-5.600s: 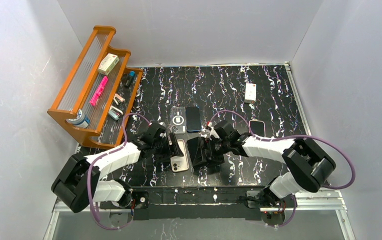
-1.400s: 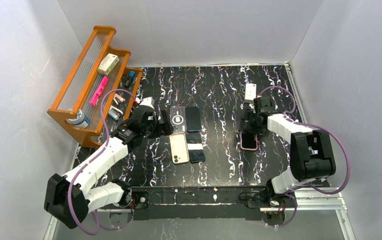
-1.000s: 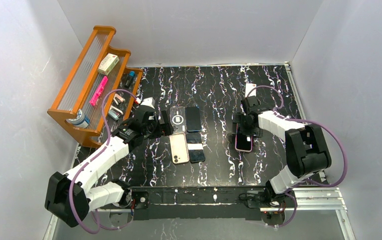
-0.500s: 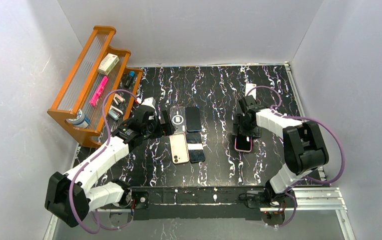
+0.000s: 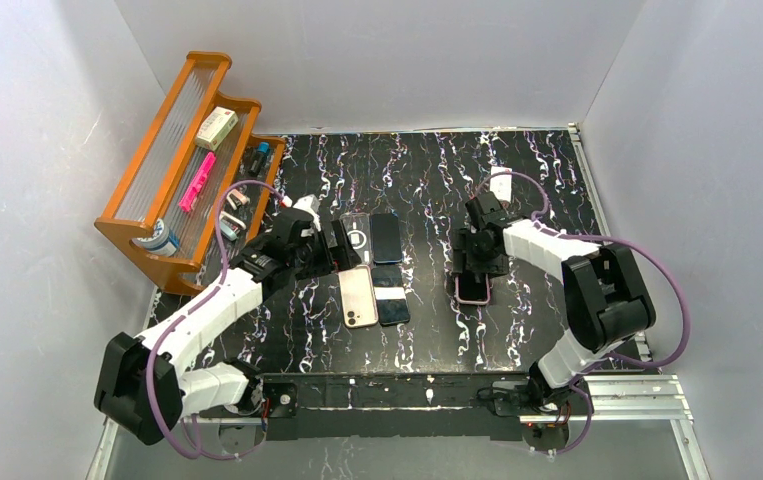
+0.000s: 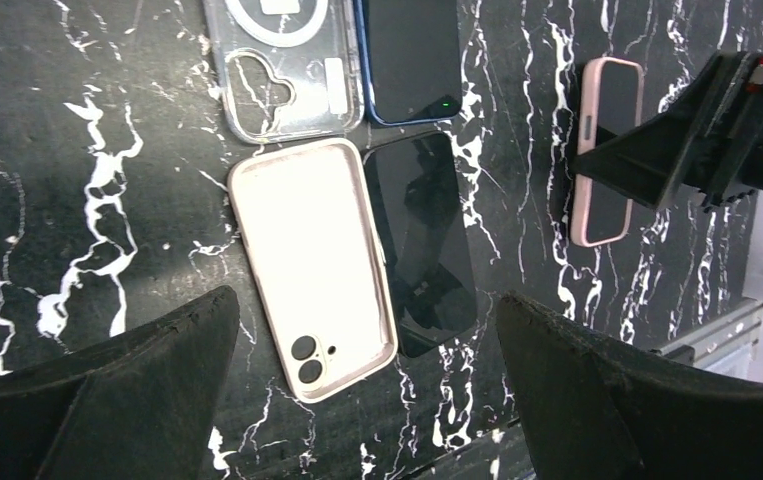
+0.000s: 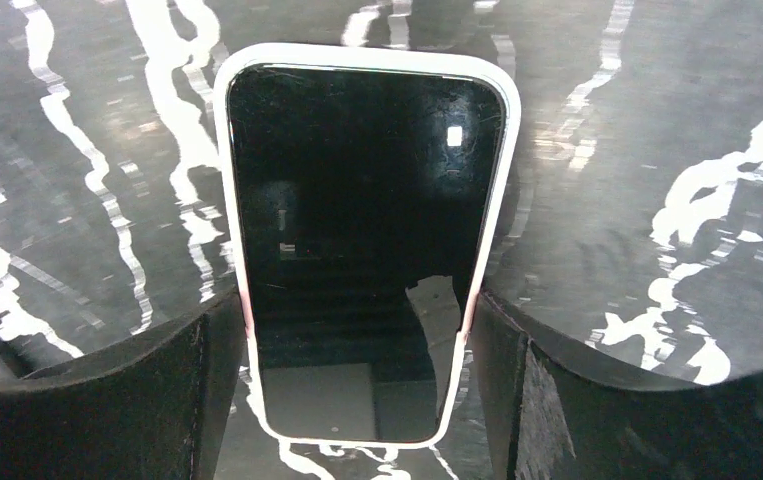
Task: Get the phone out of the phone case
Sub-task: Pick up the phone at the center of the board.
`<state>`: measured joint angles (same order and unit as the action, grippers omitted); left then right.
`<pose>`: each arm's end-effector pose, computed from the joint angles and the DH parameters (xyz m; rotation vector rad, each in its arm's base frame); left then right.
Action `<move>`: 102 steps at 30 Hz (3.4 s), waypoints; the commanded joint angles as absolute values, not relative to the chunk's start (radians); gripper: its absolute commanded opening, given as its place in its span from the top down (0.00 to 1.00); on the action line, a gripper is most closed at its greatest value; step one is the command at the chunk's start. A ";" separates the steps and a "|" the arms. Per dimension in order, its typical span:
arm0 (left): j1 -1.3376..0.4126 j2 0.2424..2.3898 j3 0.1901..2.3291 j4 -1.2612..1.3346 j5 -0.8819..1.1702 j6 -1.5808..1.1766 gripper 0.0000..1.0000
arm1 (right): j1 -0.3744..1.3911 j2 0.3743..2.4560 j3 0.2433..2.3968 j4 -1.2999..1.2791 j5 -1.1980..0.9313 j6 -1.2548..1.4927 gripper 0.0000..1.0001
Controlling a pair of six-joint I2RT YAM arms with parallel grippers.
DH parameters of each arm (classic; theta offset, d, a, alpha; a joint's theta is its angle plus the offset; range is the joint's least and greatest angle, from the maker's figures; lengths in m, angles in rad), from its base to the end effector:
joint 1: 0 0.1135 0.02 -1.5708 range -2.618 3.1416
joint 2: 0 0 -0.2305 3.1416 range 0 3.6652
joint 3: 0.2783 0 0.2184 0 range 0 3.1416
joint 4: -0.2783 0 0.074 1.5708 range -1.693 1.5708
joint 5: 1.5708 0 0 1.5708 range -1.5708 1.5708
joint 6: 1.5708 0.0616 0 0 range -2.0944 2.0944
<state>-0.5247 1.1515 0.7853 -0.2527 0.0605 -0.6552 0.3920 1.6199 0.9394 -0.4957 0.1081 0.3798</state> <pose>0.2180 -0.1305 0.2263 -0.1134 2.2817 -0.7125 0.2653 0.1025 0.1334 0.0129 2.7354 0.0687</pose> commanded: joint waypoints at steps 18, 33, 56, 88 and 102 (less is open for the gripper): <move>-0.586 1.249 0.807 0.020 0.248 -0.820 0.02 | 0.631 1.342 0.923 -0.210 -0.109 0.281 0.99; -0.632 1.393 0.844 0.148 0.294 -0.925 0.03 | 0.773 1.278 0.910 -0.084 -0.142 0.226 0.99; -0.680 1.420 0.797 0.281 0.272 -0.988 0.62 | 0.818 1.273 0.908 0.021 -0.194 0.211 0.99; -0.555 1.013 0.509 0.665 0.057 -1.248 1.00 | 0.680 1.021 0.504 0.581 -0.393 0.829 0.12; -0.557 1.031 0.515 0.760 0.117 -1.333 1.00 | 0.680 1.139 0.532 0.797 -0.528 0.899 0.47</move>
